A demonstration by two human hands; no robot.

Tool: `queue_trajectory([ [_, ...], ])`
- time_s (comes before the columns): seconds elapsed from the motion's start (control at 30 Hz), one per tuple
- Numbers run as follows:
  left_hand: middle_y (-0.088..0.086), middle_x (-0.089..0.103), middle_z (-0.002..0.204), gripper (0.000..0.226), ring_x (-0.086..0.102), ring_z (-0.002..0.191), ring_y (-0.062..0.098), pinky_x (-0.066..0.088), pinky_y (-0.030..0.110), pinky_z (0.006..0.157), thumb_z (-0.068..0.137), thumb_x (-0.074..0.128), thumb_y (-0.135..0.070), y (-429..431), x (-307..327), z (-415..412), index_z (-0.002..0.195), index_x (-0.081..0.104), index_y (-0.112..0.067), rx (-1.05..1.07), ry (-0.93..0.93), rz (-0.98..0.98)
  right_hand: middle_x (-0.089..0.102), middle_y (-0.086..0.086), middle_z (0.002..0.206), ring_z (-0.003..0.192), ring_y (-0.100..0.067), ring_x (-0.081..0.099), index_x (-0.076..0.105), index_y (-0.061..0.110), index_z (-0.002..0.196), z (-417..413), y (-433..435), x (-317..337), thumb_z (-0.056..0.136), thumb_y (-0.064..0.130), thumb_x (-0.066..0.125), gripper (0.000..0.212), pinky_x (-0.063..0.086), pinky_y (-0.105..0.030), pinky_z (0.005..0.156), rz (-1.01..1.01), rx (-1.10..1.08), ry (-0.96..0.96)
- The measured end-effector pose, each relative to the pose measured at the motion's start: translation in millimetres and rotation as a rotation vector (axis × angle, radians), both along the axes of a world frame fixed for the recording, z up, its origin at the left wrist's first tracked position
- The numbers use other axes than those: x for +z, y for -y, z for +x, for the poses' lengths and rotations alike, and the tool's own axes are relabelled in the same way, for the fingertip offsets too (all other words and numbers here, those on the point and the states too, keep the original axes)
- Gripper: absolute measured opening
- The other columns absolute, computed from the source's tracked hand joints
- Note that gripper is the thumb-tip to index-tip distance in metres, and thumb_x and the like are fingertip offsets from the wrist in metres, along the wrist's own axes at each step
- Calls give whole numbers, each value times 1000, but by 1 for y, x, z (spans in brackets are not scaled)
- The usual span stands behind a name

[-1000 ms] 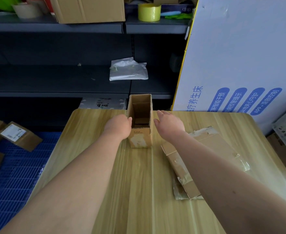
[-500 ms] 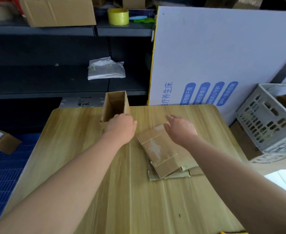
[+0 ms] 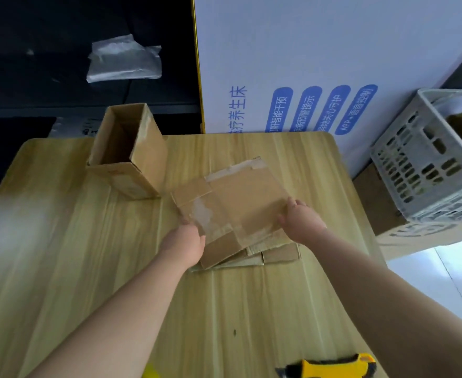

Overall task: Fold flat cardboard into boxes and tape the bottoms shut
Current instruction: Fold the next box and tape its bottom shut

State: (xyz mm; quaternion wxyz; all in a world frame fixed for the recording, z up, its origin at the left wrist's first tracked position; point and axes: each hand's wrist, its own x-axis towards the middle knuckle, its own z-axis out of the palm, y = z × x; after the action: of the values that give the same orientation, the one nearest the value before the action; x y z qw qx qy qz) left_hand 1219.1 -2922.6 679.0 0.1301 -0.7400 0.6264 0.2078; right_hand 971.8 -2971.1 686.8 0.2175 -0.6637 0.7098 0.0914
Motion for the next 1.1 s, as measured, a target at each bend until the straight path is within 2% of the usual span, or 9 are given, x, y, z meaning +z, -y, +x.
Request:
queue_trajectory([
  [0.13,16,61,122,70,60,108,31,50,36,84,100,39,-39,-5,-5,-16,149,13,3,116,-80,-68,47,-20,128,117,-38,47,34,7,139,-9,1,-5,96,41,49,57,42,-43,95,6,-19,61],
  [0.37,16,41,146,79,46,128,30,44,37,100,97,38,-52,-46,50,-20,152,10,-4,245,-279,-172,40,-11,127,106,-28,50,43,14,133,-36,-44,44,91,46,55,54,42,-33,92,-92,-45,312],
  [0.5,5,19,159,113,27,143,23,29,38,112,75,50,-78,-97,93,-26,154,0,-15,311,-509,-100,34,-6,135,92,-15,50,40,16,142,-51,-83,85,92,46,56,61,40,-20,84,-118,-20,453],
  [0.63,3,20,159,119,28,142,22,31,36,111,69,49,-83,-138,112,-34,154,-1,-17,252,-451,-74,34,0,130,101,-13,48,38,16,145,-68,-120,116,86,49,62,72,39,-19,89,-114,49,484],
  [0.73,4,52,138,84,49,127,22,41,33,102,84,38,-73,-159,116,-38,145,36,-17,216,-456,-141,42,2,122,100,-13,51,46,18,141,-73,-140,128,86,48,62,65,41,-20,91,-162,89,436],
  [0.8,6,67,100,53,60,103,27,45,30,82,95,35,-58,-169,121,-46,109,61,-14,233,-510,-200,48,4,112,93,-12,53,56,21,132,-68,-152,135,90,39,61,45,42,-17,80,-209,126,399],
  [0.87,10,61,73,54,62,83,32,42,32,69,99,32,-49,-176,127,-51,76,57,-7,241,-525,-230,53,4,108,91,-11,55,61,21,125,-61,-165,137,93,26,58,32,42,-16,76,-220,171,353],
  [0.97,18,67,75,64,63,78,33,47,35,72,100,31,-46,-188,127,-39,74,61,4,226,-516,-278,57,4,102,87,-10,57,65,22,117,-54,-187,137,94,20,56,24,42,-16,72,-209,145,333],
  [1.1,17,68,71,72,65,74,30,51,36,78,99,26,-52,-212,115,-12,65,59,3,192,-499,-172,66,1,87,72,-9,56,71,17,101,-41,-215,132,92,21,57,16,35,-12,53,-209,4,356],
])
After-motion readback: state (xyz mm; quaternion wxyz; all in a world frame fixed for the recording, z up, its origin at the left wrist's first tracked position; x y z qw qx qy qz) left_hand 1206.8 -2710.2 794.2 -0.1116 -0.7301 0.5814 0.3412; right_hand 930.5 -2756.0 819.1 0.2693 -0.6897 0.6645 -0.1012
